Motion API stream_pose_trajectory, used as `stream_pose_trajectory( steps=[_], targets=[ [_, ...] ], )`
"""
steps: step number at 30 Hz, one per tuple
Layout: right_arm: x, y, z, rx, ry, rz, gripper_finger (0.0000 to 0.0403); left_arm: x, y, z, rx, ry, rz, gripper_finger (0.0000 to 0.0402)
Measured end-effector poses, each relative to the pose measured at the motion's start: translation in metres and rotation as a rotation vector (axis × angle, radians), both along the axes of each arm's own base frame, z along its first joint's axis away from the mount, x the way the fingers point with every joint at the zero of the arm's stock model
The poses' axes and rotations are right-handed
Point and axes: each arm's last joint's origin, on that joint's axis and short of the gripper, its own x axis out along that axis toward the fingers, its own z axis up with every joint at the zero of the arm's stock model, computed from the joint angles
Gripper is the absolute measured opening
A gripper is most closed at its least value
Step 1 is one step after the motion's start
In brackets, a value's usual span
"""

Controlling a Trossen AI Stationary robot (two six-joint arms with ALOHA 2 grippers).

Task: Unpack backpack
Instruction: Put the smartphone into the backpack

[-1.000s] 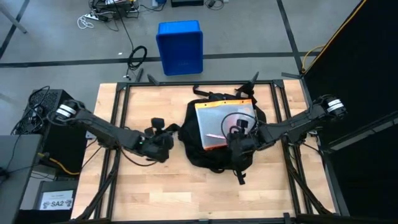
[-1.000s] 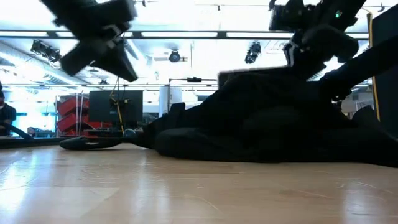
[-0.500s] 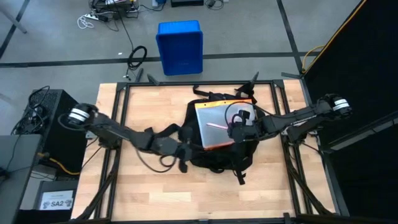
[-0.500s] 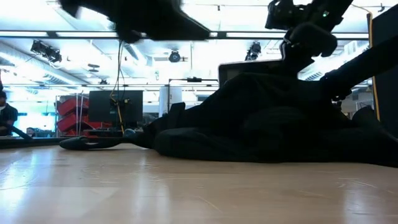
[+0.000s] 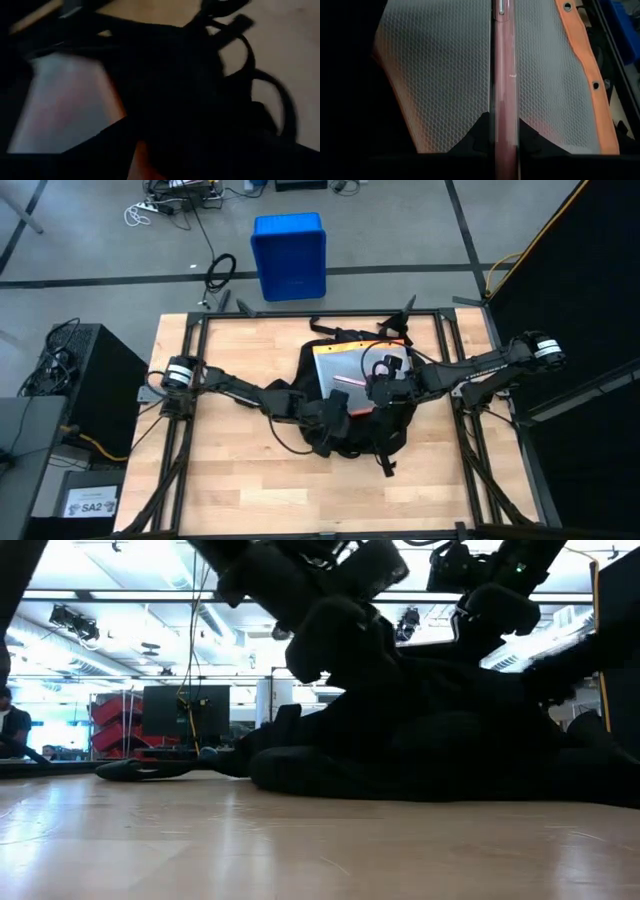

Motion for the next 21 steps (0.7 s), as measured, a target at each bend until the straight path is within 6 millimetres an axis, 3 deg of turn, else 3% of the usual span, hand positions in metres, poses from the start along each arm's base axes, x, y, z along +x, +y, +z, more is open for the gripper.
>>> stream_pose_trajectory(
  steps=[4,9,15,21],
  targets=[
    [-0.001,0.002,-0.001,0.009,0.010,0.012,0.0004,0.001,-0.005,-0.007,0.027,0.094,-0.005,0.0210],
    [-0.001,0.003,-0.001,0.049,0.019,0.042,0.0004,-0.013,-0.012,-0.013,0.019,0.242,0.011,0.0027],
    [0.007,0.011,0.002,0.127,-0.026,0.204,0.0004,-0.042,-0.035,-0.013,0.069,0.386,-0.014,0.0001],
    [0.022,0.018,0.003,0.226,-0.114,0.425,0.0004,-0.090,-0.054,0.005,0.071,0.383,-0.003,0.0000]
  ],
)
